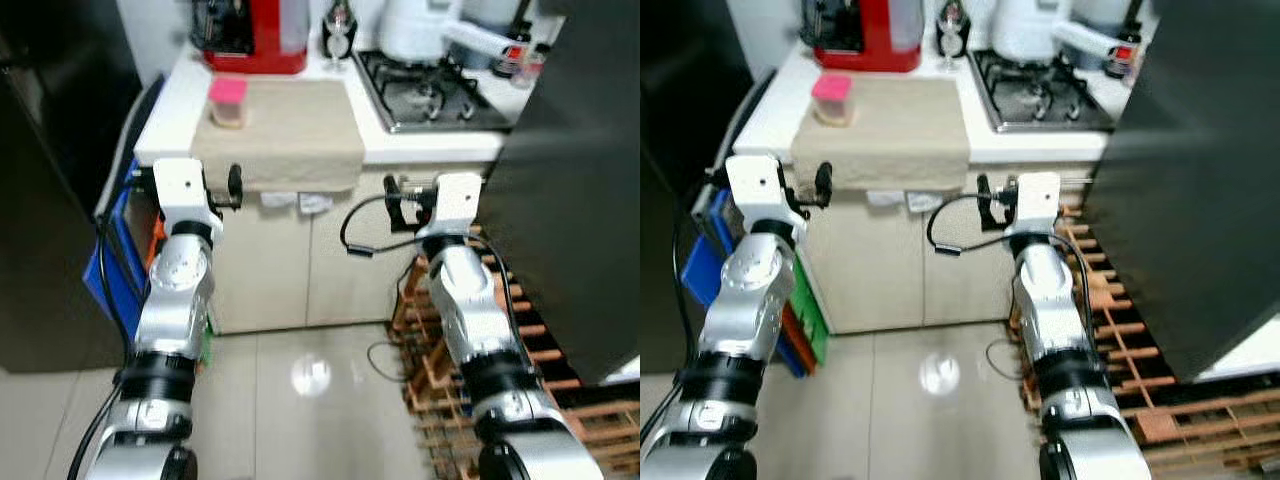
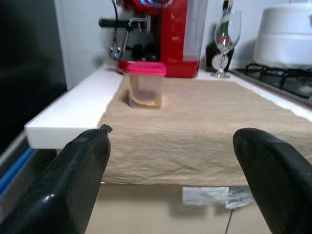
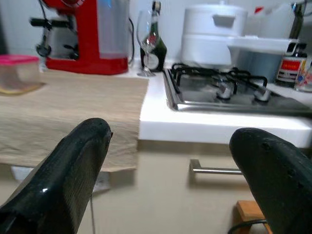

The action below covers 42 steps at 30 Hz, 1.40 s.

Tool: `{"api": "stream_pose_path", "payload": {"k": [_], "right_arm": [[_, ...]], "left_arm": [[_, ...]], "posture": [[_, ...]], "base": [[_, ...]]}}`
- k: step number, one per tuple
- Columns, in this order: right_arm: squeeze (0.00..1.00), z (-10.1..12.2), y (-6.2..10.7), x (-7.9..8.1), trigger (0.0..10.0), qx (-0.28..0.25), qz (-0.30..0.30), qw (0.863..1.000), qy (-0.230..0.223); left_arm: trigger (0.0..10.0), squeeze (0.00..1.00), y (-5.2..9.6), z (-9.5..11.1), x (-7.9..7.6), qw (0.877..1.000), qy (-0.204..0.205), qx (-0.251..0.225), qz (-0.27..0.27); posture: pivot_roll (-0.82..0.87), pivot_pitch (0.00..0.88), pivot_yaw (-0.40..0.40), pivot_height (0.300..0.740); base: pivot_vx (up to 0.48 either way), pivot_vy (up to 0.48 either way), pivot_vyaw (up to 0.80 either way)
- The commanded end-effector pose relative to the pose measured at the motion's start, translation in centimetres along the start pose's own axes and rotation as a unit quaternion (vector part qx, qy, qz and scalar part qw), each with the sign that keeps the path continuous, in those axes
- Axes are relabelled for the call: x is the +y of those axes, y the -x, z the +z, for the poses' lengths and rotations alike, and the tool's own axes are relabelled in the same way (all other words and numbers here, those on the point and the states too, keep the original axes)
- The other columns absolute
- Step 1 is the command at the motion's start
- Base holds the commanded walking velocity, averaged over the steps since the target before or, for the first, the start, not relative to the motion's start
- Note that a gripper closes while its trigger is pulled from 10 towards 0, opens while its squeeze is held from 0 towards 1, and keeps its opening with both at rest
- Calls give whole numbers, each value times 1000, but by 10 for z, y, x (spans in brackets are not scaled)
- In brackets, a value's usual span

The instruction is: Restocking fridge

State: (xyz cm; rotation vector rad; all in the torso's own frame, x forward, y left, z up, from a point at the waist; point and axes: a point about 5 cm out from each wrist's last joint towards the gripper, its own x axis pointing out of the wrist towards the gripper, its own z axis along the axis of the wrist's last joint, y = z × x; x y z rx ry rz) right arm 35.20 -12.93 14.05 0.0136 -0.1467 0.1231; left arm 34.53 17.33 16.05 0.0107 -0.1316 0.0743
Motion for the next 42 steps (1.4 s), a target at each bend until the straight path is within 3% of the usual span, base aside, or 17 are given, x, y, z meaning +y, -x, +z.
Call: {"api": "stream_pose_path", "payload": {"k": [1, 11, 22, 29, 34, 42], "right_arm": [[0, 1, -1, -2, 10000, -5, -3, 1000, -6], [0, -1, 1, -1, 10000, -3, 0, 1000, -5], [0, 5, 0, 1, 10000, -16, 8, 1000, -2], [0, 5, 0, 2, 10000, -17, 14, 1000, -3], [0, 6, 1, 4, 10000, -17, 21, 1000, 1], [0, 7, 2, -5, 10000, -20, -4, 1000, -6]], "left_arm": [[10000, 0, -3, 5, 0, 1000, 4, -7, 7], [10000, 0, -3, 7, 2, 1000, 8, -9, 24], [10000, 0, -4, 21, 9, 998, 5, -46, 41], [10000, 0, -6, 21, 4, 999, -1, -43, 30], [10000, 0, -8, 24, -1, 999, -20, -40, 27], [10000, 0, -6, 25, -6, 999, -6, -43, 13]], "posture": [[-18, 0, -13, 740], [-20, 0, -17, 740], [-14, 0, -24, 740], [-17, 0, -28, 740], [-20, 0, -26, 740], [-20, 0, -24, 740]], "base": [[446, 0, 0], [425, 108, 0], [346, 323, 0], [0, 462, 0], [0, 0, 395], [0, 0, 286]]}}
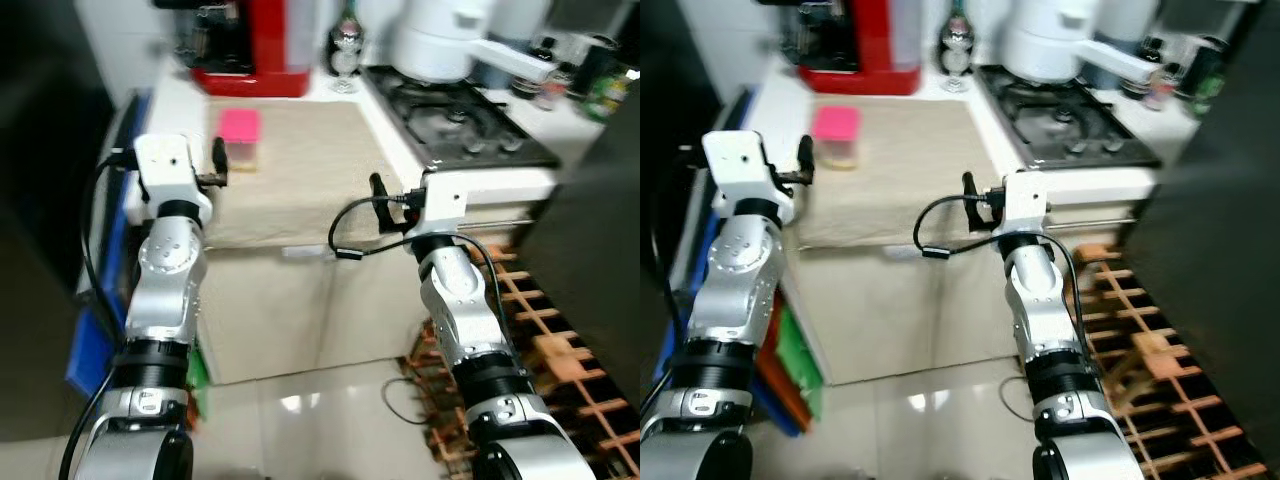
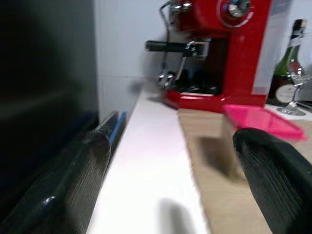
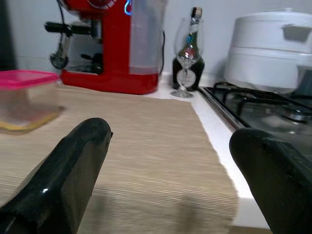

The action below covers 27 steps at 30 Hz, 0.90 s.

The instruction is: Restocking fridge

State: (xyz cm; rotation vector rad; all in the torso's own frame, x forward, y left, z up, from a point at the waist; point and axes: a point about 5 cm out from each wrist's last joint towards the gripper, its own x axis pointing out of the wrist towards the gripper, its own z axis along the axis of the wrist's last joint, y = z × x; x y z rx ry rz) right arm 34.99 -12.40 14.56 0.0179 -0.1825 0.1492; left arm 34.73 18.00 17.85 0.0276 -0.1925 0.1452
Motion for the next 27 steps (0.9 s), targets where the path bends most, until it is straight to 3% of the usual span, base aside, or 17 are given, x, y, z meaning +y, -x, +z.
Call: {"api": "stream_pose_path", "payload": {"k": [1, 10, 13, 19, 27], "right_arm": [[0, 2, 2, -10, 10000, -3, -16, 1000, -2], [0, 5, 5, -9, 10000, -14, -20, 1000, 6], [0, 4, 25, -20, 10000, -14, -43, 999, 2], [0, -12, 43, -21, 10000, 18, -39, 999, 4], [0, -1, 29, -17, 10000, 11, -21, 1000, 12]], "left_arm": [[10000, 0, 0, 8, -17, 999, 5, -12, -34], [10000, 0, -1, 5, -31, 997, 14, 4, -72], [10000, 0, 23, -11, -23, 995, -13, 29, -91], [10000, 0, 45, -35, -23, 993, -10, 82, -84], [10000, 0, 37, -22, -28, 995, -2, 54, -78]], "posture": [[-20, 0, -23, 740], [-28, 0, -6, 740], [-32, 0, -4, 740], [-34, 0, 0, 740], [-30, 0, -9, 740]], "base": [[0, 0, 0], [0, 0, 0], [0, 0, 0], [0, 0, 0], [0, -90, 86]]}}
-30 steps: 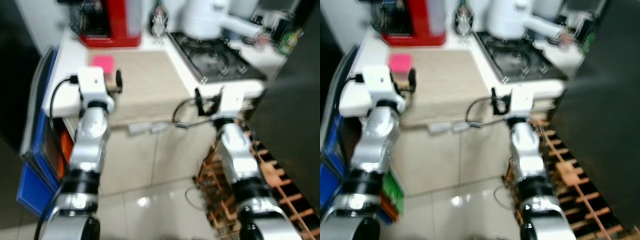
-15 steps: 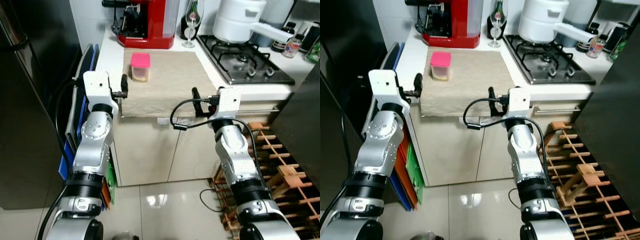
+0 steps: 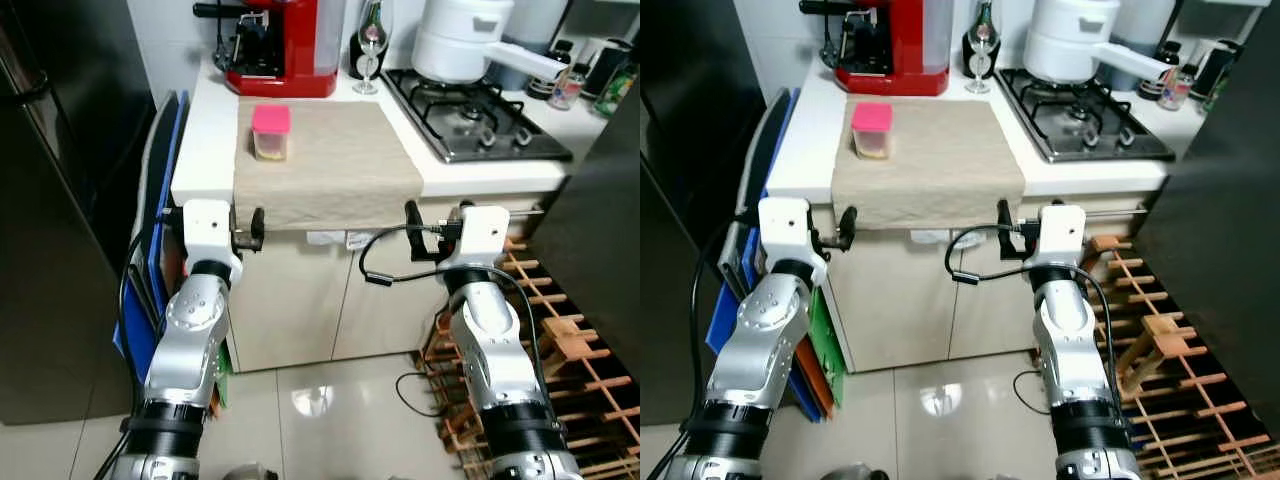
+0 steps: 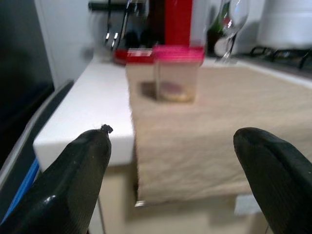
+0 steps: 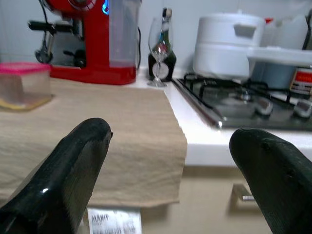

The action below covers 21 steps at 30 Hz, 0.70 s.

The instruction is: Restocking fridge

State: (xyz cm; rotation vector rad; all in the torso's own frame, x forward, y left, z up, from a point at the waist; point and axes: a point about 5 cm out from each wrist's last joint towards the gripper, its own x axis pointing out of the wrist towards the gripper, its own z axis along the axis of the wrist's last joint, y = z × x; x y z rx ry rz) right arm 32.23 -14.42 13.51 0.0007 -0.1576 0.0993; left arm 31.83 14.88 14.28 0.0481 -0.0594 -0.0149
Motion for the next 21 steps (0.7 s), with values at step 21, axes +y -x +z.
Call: {"api": "stream_pose_path", "payload": {"k": [21], "right_arm": [[0, 9, -10, 0, 10000, -6, 4, 1000, 4]], "left_arm": [[10000, 0, -13, 12, 11, 1000, 5, -16, 25]], "posture": [[-27, 0, -16, 740]], "base": [[35, -98, 63]]}}
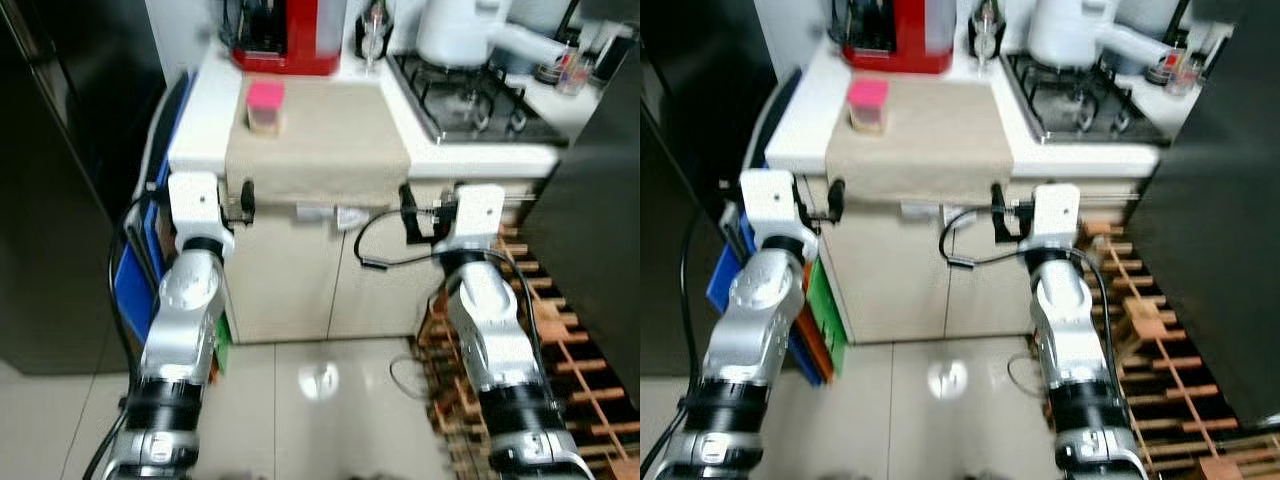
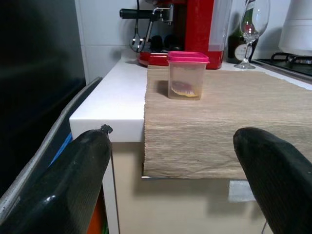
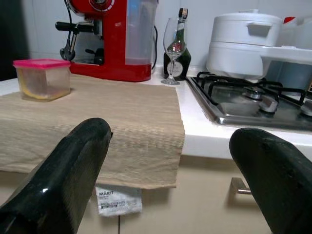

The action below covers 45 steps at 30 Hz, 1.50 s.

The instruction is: Restocking fridge

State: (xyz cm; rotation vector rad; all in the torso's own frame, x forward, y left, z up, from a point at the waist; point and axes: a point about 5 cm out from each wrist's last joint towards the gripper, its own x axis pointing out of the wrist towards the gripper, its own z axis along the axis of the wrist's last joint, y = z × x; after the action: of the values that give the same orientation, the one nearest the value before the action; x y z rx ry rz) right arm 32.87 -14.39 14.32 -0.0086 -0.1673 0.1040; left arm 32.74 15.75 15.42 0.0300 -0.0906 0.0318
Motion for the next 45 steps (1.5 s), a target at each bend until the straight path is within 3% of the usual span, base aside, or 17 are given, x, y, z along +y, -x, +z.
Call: {"api": "stream_pose_path", "payload": {"k": [1, 13, 17, 30, 42, 45], "right_arm": [[0, 2, -3, 0, 10000, -1, 3, 1000, -1], [0, 4, -5, 2, 10000, 0, 7, 1000, 0], [0, 2, -4, 4, 10000, 2, 9, 1000, -3], [0, 5, -8, 5, 10000, -1, 14, 1000, -1], [0, 5, -8, 6, 10000, -3, 17, 1000, -1], [0, 6, -8, 7, 10000, -6, 19, 1000, 0]], "left_arm": [[10000, 0, -4, 2, 2, 1000, -3, -2, 4], [10000, 0, -7, 7, -5, 1000, 3, -13, -2], [10000, 0, -5, 10, -7, 998, 58, -20, -33], [10000, 0, -10, 21, -12, 997, 48, -44, -35], [10000, 0, -11, 30, -6, 996, 53, -67, -6], [10000, 0, -11, 41, -2, 995, 37, -93, 12]], "posture": [[-27, 0, -16, 740], [-33, 0, -17, 740], [-33, 0, -17, 740], [-34, 0, -20, 740], [-34, 0, -17, 740], [-34, 0, -17, 740]], "base": [[0, 0, 0], [0, 0, 0], [72, 0, 0], [480, 0, 0], [474, 0, 0], [308, 0, 0]]}}
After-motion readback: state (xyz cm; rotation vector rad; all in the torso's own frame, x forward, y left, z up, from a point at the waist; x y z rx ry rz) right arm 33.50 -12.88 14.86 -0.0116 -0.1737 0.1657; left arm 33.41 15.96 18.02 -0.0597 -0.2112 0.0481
